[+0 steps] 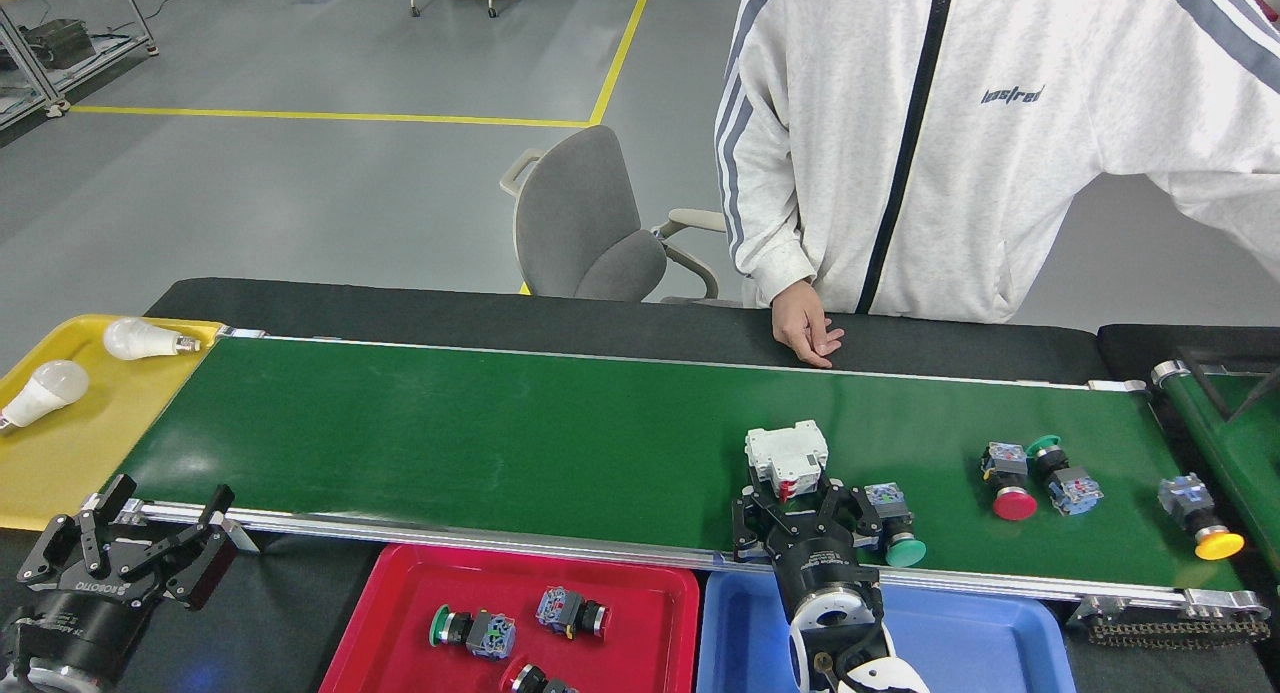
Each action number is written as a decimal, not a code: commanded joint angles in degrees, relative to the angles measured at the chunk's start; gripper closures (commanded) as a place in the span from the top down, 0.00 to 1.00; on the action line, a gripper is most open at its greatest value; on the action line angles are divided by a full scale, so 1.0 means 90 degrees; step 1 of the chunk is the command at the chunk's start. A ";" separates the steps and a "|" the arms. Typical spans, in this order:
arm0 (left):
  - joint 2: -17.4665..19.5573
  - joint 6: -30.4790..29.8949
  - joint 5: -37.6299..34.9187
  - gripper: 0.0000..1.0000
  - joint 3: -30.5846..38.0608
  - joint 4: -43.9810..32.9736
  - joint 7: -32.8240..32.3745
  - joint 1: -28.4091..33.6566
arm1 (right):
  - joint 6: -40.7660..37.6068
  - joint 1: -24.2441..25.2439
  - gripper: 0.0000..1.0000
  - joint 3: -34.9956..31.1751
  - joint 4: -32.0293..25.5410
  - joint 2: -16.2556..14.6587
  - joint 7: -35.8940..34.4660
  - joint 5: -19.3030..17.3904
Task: Pick switch part from conveyor to tray
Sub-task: 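Grasp the white switch block with the right gripper, place in blue tray, then grasp a push-button unit with the right gripper, drop into red tray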
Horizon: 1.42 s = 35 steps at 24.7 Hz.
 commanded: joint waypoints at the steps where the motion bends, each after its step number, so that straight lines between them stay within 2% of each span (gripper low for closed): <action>1: 0.0086 0.0002 0.0006 1.00 0.0075 -0.0063 0.0019 -0.0020 | -0.0626 0.0397 0.02 -0.0022 -0.0751 -0.0142 -0.0036 -0.0005; 5: 0.0076 0.0002 0.0006 1.00 0.0085 -0.0063 0.0019 0.0020 | -0.1867 0.1833 0.05 -0.0081 -0.2236 -0.0787 -0.0241 -0.0025; 7: 0.0076 0.0012 0.0016 1.00 0.0124 -0.0083 0.0019 0.0088 | -0.2091 0.2340 0.09 -0.0090 -0.2372 -0.0943 -0.0602 -0.0025; 9: 0.0086 0.0002 0.0016 1.00 0.0300 -0.0093 0.0019 0.0146 | -0.2111 0.2594 0.19 -0.0100 -0.2363 -0.1090 -0.0876 -0.0025; 10: 0.0096 -0.0007 0.0016 1.00 0.0349 -0.0093 0.0019 0.0156 | -0.2121 0.2741 0.38 -0.0110 -0.2363 -0.1178 -0.0954 -0.0025; 11: 0.0096 -0.0007 0.0016 1.00 0.0378 -0.0083 0.0019 0.0156 | -0.2072 0.2858 0.85 -0.0149 -0.2353 -0.1207 -0.1013 -0.0025; 12: 0.0096 -0.0007 0.0016 1.00 0.0378 -0.0083 0.0019 0.0156 | -0.2052 0.2907 1.00 -0.0227 -0.2343 -0.1178 -0.1052 -0.0034; 15: 0.0076 -0.0007 0.0016 1.00 0.0378 -0.0083 0.0019 0.0166 | -0.1974 0.2897 1.00 -0.0608 -0.2245 -0.0953 -0.1022 -0.0054; 18: 0.0076 -0.0007 0.0006 1.00 0.0378 -0.0093 0.0019 0.0205 | -0.1281 0.2838 1.00 -0.0784 -0.2197 -0.0406 -0.0973 -0.0044; 21: 0.0086 -0.0007 0.0006 1.00 0.0358 -0.0093 0.0019 0.0205 | -0.0402 0.2682 1.00 -0.0715 -0.2187 -0.0318 -0.0798 -0.0025; 23: 0.0086 -0.0007 0.0006 1.00 0.0339 -0.0063 0.0019 0.0195 | -0.0167 0.2555 1.00 -0.0462 -0.2157 -0.0299 -0.0583 -0.0015; 28: 0.0067 0.0012 -0.0004 1.00 0.0319 -0.0063 0.0019 0.0186 | -0.0158 0.1715 1.00 -0.0012 -0.1796 -0.0279 -0.0134 0.0005; 32: 0.0018 0.0012 -0.0004 1.00 0.0310 -0.0044 0.0019 0.0186 | -0.0148 0.0758 1.00 0.0447 -0.1015 -0.0045 0.0189 0.0014; 35: 0.0018 0.0012 -0.0004 1.00 0.0153 -0.0073 0.0019 0.0166 | -0.0158 0.0280 1.00 0.0554 -0.0361 0.0160 0.0511 0.0014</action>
